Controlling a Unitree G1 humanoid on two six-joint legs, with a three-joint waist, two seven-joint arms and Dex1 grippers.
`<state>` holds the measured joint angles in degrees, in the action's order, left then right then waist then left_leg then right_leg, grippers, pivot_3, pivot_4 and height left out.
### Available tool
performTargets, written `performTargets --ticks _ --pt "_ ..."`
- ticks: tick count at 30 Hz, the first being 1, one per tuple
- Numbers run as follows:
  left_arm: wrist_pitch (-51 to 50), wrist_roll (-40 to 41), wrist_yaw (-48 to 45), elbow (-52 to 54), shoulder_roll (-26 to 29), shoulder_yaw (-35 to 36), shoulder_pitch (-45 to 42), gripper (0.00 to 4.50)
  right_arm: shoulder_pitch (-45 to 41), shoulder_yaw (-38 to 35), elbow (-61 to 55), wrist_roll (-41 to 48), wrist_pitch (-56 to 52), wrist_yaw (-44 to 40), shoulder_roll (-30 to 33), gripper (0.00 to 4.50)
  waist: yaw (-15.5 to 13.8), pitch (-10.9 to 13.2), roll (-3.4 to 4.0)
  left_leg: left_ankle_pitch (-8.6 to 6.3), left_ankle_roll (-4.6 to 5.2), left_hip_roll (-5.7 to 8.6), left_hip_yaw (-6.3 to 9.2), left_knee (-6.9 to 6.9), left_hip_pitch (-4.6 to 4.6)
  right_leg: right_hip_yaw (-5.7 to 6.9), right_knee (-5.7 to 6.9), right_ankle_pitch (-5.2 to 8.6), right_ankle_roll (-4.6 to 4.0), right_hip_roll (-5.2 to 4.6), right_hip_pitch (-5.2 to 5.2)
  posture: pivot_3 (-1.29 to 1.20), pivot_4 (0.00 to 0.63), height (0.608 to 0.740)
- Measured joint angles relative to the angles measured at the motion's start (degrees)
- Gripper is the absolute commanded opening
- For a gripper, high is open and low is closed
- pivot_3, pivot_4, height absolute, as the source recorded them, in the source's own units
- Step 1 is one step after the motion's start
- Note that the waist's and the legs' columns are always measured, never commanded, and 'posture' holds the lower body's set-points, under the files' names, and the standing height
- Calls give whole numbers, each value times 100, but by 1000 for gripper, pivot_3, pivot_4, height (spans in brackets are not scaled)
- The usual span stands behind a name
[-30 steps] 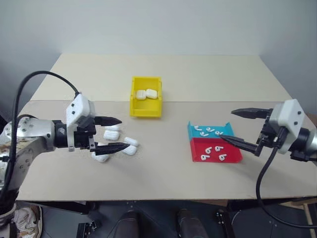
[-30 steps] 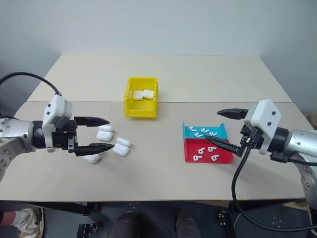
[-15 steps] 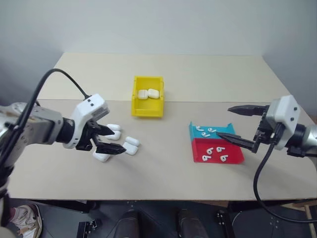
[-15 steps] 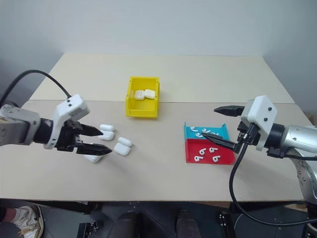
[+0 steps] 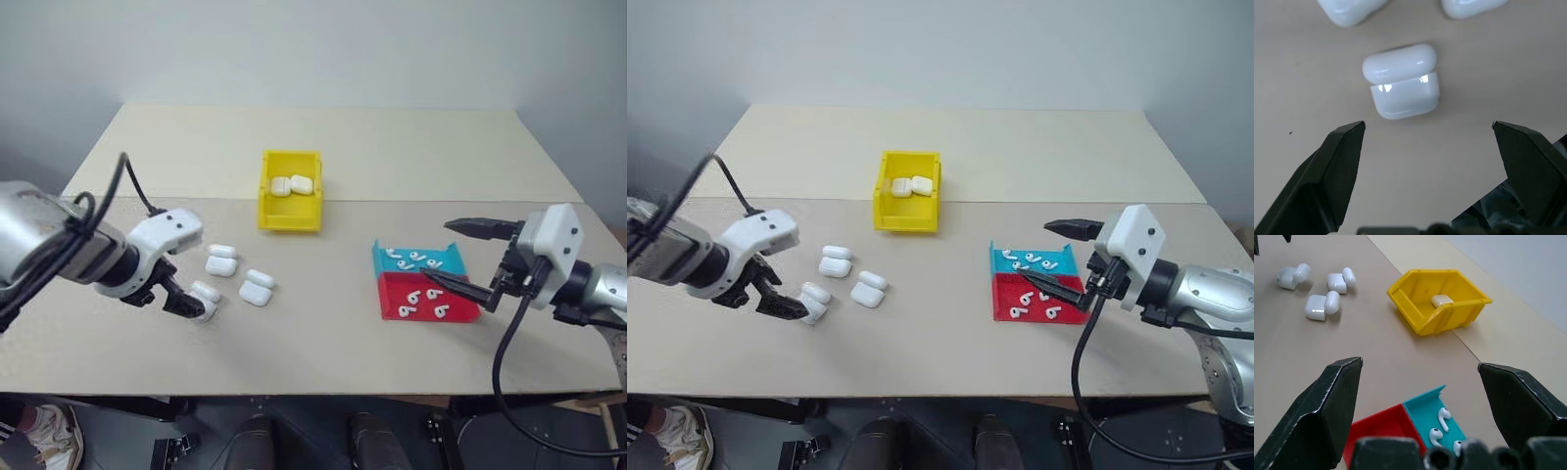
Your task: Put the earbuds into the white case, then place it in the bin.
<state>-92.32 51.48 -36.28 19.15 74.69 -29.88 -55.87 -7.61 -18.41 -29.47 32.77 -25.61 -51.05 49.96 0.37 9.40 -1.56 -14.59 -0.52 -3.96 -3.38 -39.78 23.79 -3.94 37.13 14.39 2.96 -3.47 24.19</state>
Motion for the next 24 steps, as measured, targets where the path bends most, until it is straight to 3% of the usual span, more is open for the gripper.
performTargets --ticks 19,24 --pt "-2 169 1432 -1059 -1202 -693 -186 4500 260 67 -436 31 -54 342 -174 4436 -103 0 0 0 0 1 1 -7 0 1 3 -1 0 0 -3 0 150 740" --pt "-3 95 1602 -1239 -1245 -946 -186 4500 323 67 -491 130 -94 375 -173 4436 -93 0 0 0 0 1 1 -6 1 0 2 -1 0 0 -1 0 150 740"
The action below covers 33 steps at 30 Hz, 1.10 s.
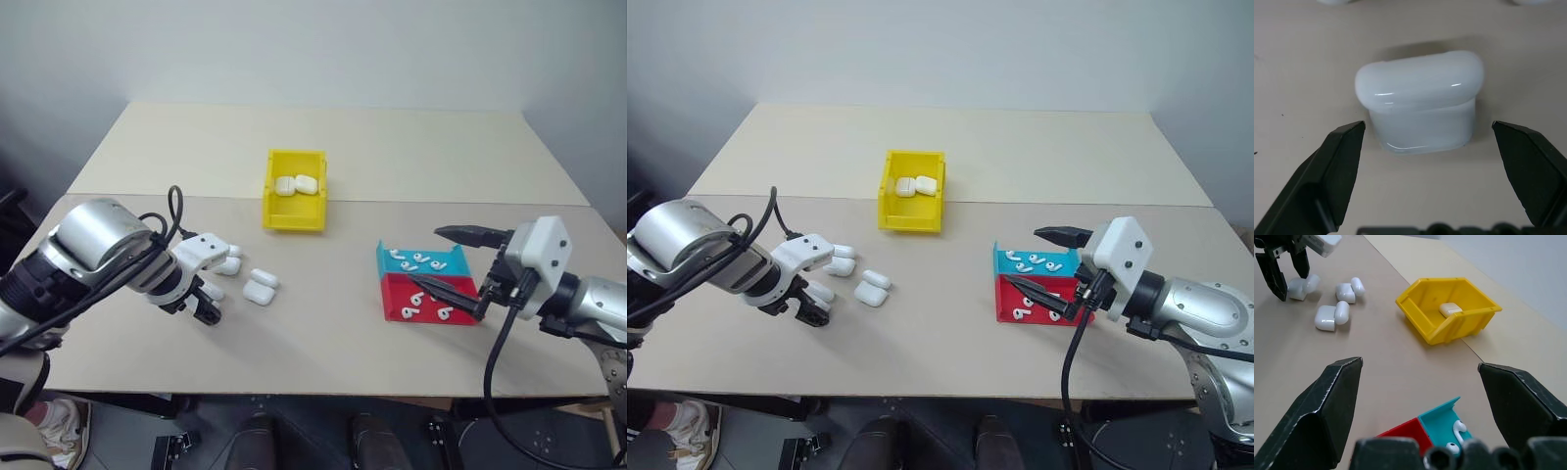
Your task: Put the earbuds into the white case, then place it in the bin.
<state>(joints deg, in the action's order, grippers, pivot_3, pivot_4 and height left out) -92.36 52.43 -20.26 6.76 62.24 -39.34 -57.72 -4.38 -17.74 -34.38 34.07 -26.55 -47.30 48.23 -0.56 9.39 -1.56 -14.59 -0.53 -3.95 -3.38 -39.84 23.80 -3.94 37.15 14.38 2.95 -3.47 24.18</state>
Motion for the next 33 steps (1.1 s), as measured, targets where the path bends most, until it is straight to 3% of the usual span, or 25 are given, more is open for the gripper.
performTargets --ticks 5,8,20,26,32,33 --pt "0 -35 145 -24 -88 -5 0 4500 15 0 -3 53 -2 0 2 4436 -21 0 0 0 0 1 0 -2 -2 0 1 0 0 -1 -4 0 150 740" --pt "0 -30 241 -24 -187 117 78 3936 25 0 -3 71 -2 -16 15 4500 -42 -3 6 0 0 2 0 -2 -6 0 1 0 0 -2 -8 0 150 740" --pt "0 106 512 4 -287 501 449 304 -15 33 8 88 -2 -91 35 4500 0 -8 13 5 -2 1 1 2 -98 0 6 -1 -1 -1 -93 0 150 740" --pt "43 194 552 254 165 628 707 304 -89 120 23 88 -2 -106 34 4500 97 -6 9 4 -1 0 1 9 -88 0 0 0 -2 0 -83 0 150 740" --pt "1 303 -188 987 956 871 825 304 -129 126 72 96 -2 -132 34 4500 69 0 -1 4 -2 1 0 7 -50 1 -1 0 -1 -2 -48 0 150 740" --pt "2 293 -311 1080 1027 966 829 485 -132 129 79 97 -2 -133 33 4500 53 1 -3 4 -2 1 0 7 -47 1 -1 0 -1 -2 -44 0 150 740"
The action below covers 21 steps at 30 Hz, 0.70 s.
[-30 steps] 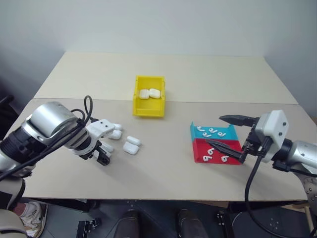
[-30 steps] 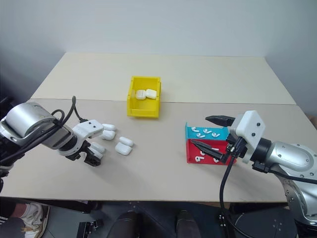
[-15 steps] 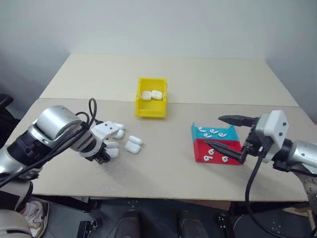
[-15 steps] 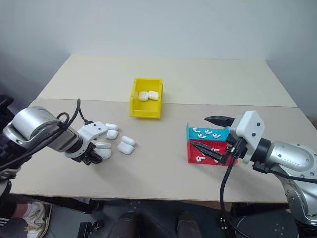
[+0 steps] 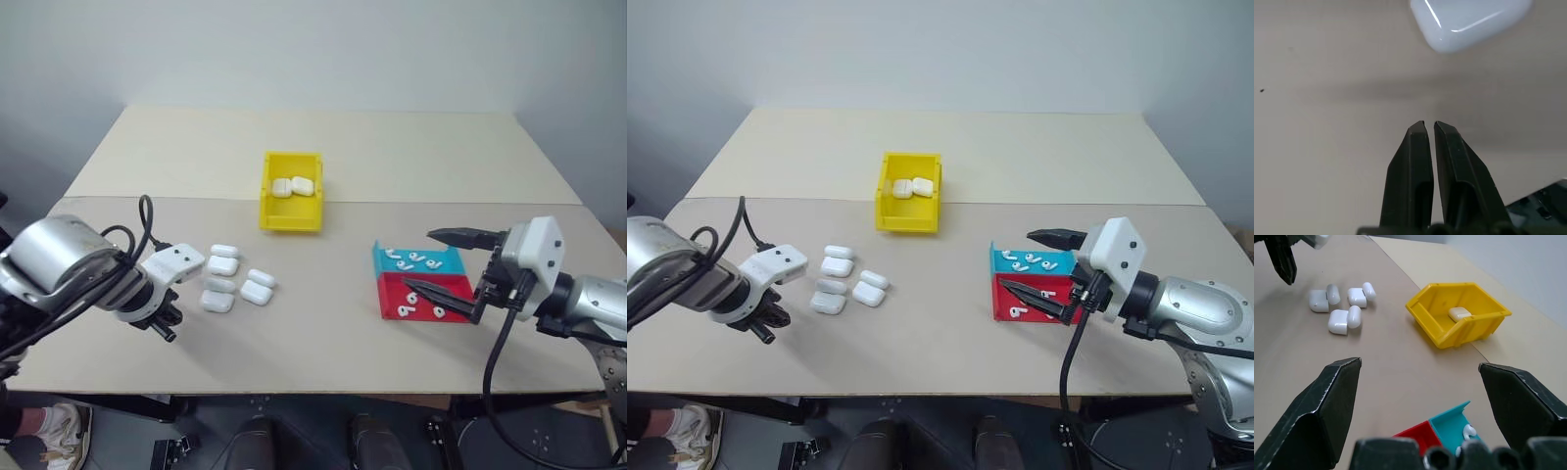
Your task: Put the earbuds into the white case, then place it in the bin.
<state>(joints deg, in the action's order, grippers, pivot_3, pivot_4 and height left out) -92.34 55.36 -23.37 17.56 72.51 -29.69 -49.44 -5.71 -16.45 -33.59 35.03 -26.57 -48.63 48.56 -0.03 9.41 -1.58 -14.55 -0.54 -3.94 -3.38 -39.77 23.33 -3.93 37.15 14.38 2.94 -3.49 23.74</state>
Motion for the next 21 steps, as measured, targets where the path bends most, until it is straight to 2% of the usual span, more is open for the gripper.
performTargets --ticks 4,6,10,13,16,21 --pt "491 -352 -509 481 225 462 143 1469 -41 56 57 -3 0 17 -60 4500 -48 0 0 0 0 0 -4 1 9 -2 1 0 -1 0 15 0 150 740" --pt "484 -458 -631 490 92 547 109 2012 -107 161 84 -8 1 28 -103 4500 -65 0 0 0 0 0 -4 0 12 -2 3 0 -1 1 18 0 150 740" --pt "212 -597 -761 461 -265 597 3 3374 -265 267 128 -10 1 29 -130 4500 -64 0 -1 0 0 0 -3 -3 30 -2 2 -1 0 1 31 0 150 740" --pt "43 -605 -754 270 -334 568 -190 4349 -296 267 185 -10 1 26 -130 4500 -64 0 -1 0 1 0 -1 -1 44 -1 1 -1 -1 2 45 0 150 740" --pt "3 -508 -548 -140 -422 483 -487 4467 -284 262 192 -8 2 26 -130 4500 -64 0 -1 -1 2 0 0 -2 44 -1 0 0 0 1 43 0 150 740" --pt "2 382 168 -871 -631 352 -832 4467 -218 247 152 -3 2 31 -131 4500 -63 1 -2 -1 2 0 2 -4 45 0 1 -1 0 1 43 0 150 740"
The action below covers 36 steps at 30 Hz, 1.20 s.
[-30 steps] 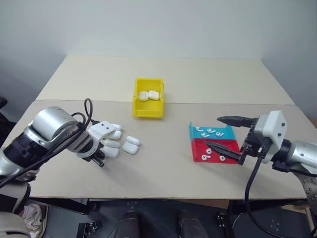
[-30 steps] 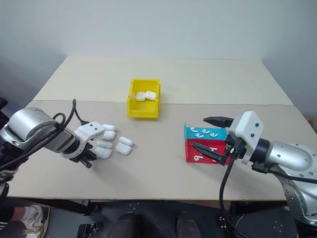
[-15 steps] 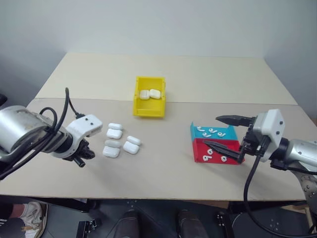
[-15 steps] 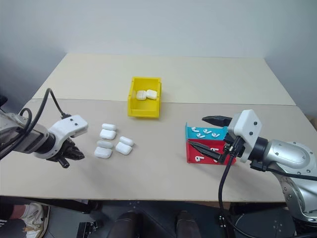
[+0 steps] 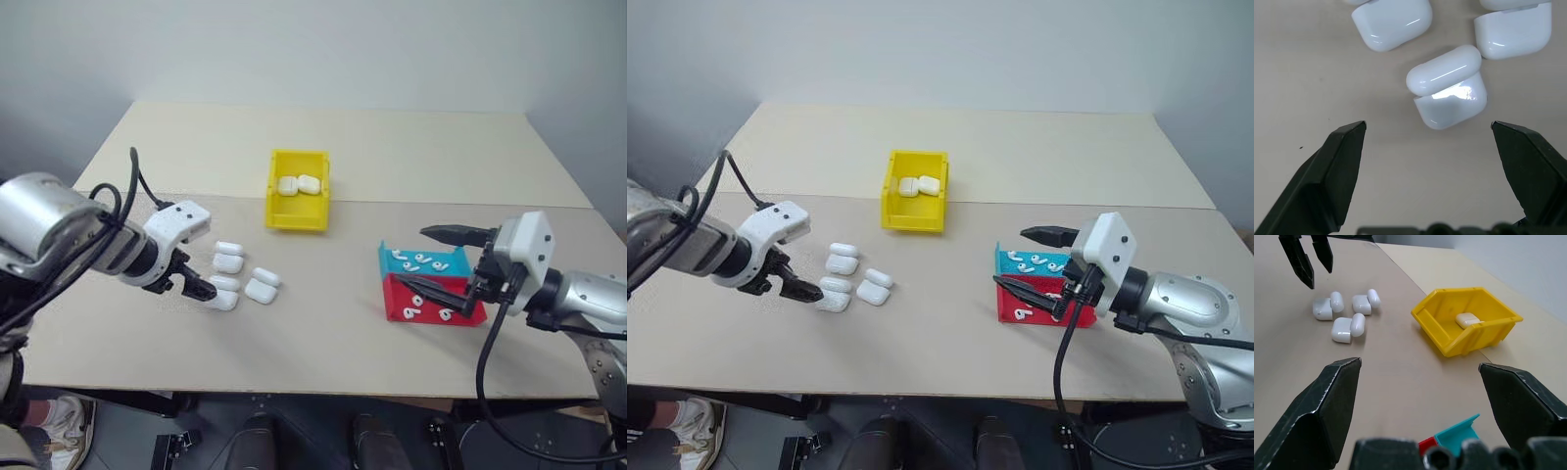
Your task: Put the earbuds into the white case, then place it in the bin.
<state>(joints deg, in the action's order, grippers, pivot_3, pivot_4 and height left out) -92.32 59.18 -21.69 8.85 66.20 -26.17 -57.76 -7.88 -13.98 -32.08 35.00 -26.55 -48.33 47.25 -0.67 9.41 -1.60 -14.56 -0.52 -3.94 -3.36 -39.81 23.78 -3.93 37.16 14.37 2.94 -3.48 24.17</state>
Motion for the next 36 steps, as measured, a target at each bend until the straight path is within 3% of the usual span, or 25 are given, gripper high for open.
performTargets --ticks 7,18,24,31,36 --pt "0 1350 1568 -749 -360 -206 -348 4467 8 -1 -9 -1 5 10 -56 4500 7 1 -3 0 0 1 2 -4 -1 0 5 0 0 -1 -1 0 150 740" --pt "-1 3951 3672 -1305 -167 -1920 -1484 4467 -56 196 25 -121 55 66 -214 4500 -1 2 -3 1 -1 1 3 -4 -2 0 5 -1 1 -3 -1 0 150 740" --pt "109 5089 5016 -2056 -400 -2595 -1646 4467 -60 201 30 -171 84 103 -264 4500 0 1 -3 1 -2 1 3 -4 -2 0 4 -1 0 -4 -1 0 150 740" --pt "580 5326 6097 -2381 -939 -2345 -1110 4467 -40 203 19 -210 97 107 -291 4500 -5 2 -3 3 -5 1 2 -4 -1 1 2 -1 0 -4 -1 0 150 740" --pt "599 5331 6378 -2435 -1059 -1952 -932 4467 -35 201 11 -209 97 107 -291 4500 3 1 -3 4 -6 2 1 -3 -3 1 2 -1 0 -3 -1 0 150 740"
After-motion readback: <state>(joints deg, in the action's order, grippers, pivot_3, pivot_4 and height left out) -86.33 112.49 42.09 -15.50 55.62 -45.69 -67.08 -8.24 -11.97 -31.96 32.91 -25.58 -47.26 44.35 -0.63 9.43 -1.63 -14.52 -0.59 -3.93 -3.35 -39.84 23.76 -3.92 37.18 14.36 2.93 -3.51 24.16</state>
